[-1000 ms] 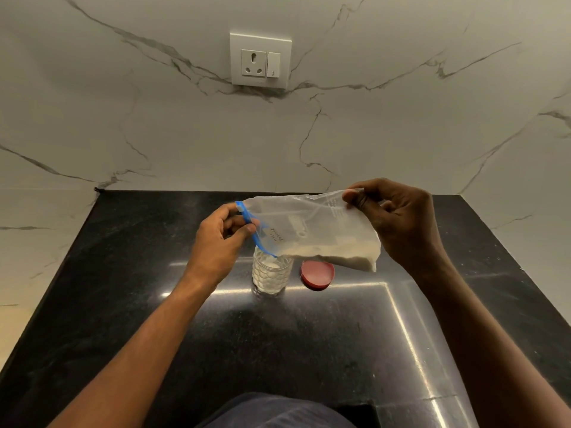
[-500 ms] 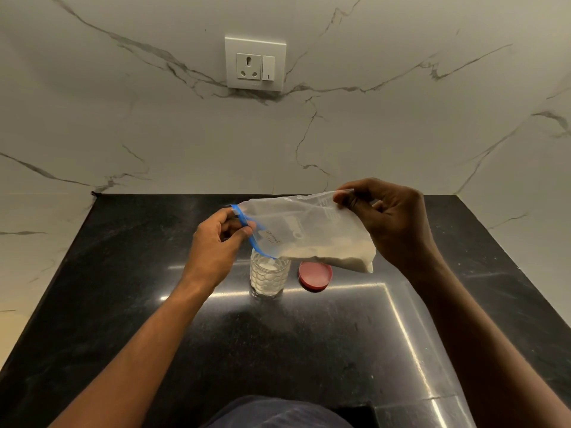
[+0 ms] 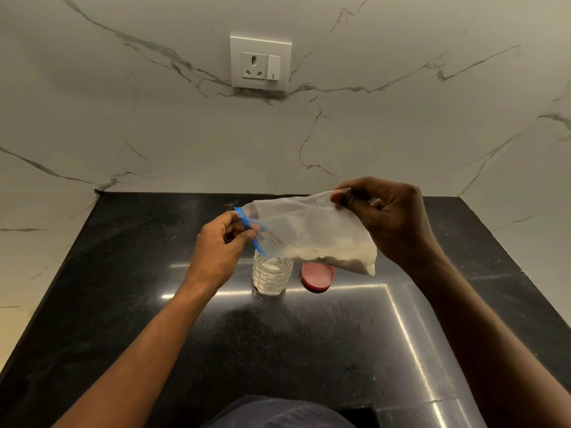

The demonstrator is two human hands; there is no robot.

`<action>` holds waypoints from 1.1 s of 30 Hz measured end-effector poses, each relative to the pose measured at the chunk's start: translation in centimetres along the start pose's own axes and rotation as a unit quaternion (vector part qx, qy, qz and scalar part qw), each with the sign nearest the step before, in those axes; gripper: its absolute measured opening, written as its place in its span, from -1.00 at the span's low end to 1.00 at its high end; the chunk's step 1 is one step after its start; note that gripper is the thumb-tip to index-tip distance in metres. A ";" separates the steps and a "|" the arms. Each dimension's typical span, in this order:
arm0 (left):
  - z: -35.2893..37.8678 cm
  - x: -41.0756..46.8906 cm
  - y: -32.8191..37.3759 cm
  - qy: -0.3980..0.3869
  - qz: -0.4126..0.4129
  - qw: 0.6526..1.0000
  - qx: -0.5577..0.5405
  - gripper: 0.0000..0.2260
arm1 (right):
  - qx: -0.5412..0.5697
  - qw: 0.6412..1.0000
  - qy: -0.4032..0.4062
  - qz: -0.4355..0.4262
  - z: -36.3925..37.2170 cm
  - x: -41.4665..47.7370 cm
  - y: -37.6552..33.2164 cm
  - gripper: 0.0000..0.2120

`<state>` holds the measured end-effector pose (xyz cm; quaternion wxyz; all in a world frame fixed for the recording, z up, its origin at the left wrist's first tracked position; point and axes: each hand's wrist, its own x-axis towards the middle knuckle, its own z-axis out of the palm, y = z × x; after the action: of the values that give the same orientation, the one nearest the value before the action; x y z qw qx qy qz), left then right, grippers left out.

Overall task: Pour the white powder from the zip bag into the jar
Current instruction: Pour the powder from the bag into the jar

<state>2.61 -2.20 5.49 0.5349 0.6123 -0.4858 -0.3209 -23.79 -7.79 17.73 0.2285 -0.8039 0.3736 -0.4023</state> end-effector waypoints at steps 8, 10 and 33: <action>0.0 -0.1 -0.2 -0.007 -0.003 1.000 -0.024 -0.85 | 0.000 1.000 -0.006 -0.001 -0.1 0.2 0.0 -0.88; -0.1 0.0 -0.3 -0.010 -0.003 1.000 -0.020 -0.86 | 0.001 1.000 -0.005 -0.002 0.1 0.2 0.1 -0.87; 0.2 0.2 0.1 -0.016 -0.002 0.999 -0.028 -0.76 | -0.001 1.000 0.025 -0.004 0.9 -0.5 -0.2 -0.90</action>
<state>2.48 -2.46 5.58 0.5433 0.5927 -0.4842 -0.3451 -23.14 -7.15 17.10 0.2166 -0.7952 0.3766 -0.4230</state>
